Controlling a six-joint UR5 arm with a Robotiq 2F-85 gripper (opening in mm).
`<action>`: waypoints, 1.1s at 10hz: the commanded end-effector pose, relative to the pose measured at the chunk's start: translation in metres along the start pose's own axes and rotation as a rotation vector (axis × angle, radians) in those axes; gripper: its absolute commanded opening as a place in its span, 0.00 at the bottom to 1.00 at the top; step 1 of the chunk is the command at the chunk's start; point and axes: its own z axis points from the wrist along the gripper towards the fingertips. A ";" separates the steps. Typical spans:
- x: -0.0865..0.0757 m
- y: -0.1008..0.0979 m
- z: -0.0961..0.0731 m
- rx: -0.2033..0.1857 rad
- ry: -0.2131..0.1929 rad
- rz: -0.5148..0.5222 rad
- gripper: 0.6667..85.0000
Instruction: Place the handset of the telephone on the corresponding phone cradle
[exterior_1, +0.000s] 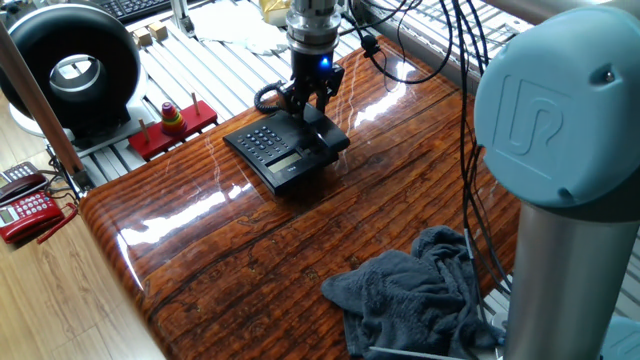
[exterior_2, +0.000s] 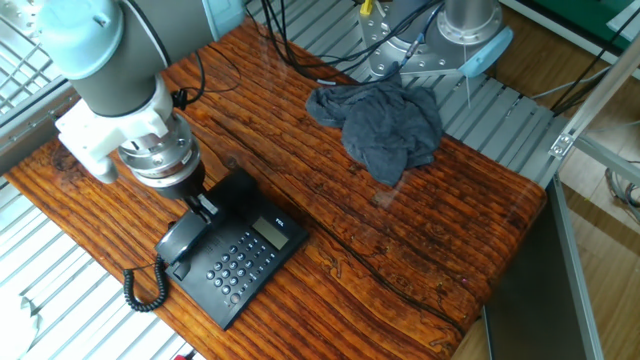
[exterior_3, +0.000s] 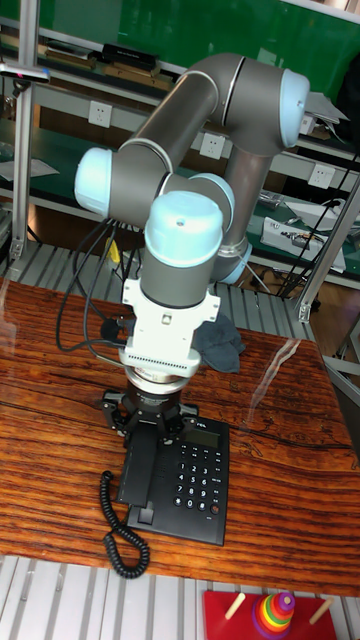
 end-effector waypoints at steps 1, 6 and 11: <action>-0.001 0.008 -0.002 -0.013 -0.003 0.008 0.28; -0.001 0.016 0.006 -0.028 -0.015 0.009 0.28; -0.003 0.020 0.012 -0.029 -0.023 0.013 0.28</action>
